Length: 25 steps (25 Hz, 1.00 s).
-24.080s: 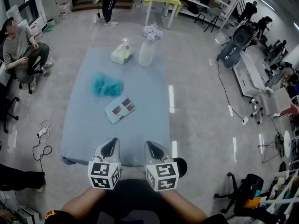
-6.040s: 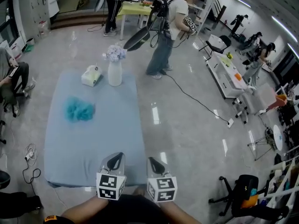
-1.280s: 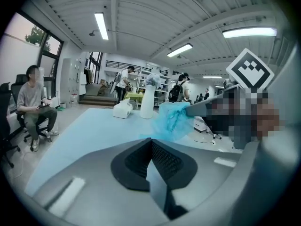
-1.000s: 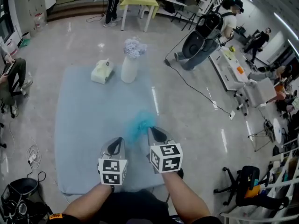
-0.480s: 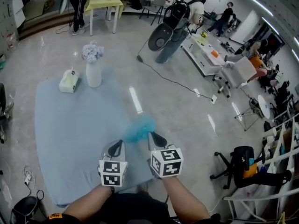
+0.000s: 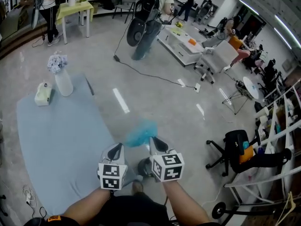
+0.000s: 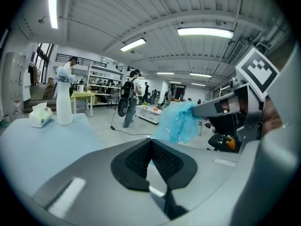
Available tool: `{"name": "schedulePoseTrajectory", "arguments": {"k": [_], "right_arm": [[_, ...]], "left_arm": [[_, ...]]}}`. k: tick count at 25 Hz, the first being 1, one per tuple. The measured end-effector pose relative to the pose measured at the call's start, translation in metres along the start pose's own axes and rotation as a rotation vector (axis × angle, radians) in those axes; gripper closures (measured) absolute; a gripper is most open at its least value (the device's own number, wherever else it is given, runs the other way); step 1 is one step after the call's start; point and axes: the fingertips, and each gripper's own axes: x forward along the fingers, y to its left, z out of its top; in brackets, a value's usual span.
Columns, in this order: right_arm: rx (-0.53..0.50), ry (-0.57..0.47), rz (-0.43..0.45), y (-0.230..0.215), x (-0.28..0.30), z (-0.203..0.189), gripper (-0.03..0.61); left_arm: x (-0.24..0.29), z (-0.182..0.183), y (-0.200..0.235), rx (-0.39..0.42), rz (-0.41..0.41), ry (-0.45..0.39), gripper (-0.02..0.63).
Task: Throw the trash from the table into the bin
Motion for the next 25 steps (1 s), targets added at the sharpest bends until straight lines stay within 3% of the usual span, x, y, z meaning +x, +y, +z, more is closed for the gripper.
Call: {"name": "schedulePoseTrajectory", "arguments": {"k": [10, 25], "right_arm": [[0.085, 0.027, -0.112, -0.082, -0.039, -0.044, 0.575], [0.146, 0.141, -0.164, -0.151, -0.059, -0.13, 0.575]], "left_arm": [[0.038, -0.009, -0.081, 0.042, -0.131, 0.044, 0.606], [0.08, -0.037, -0.146, 0.047, -0.182, 0.102, 0.606]]}}
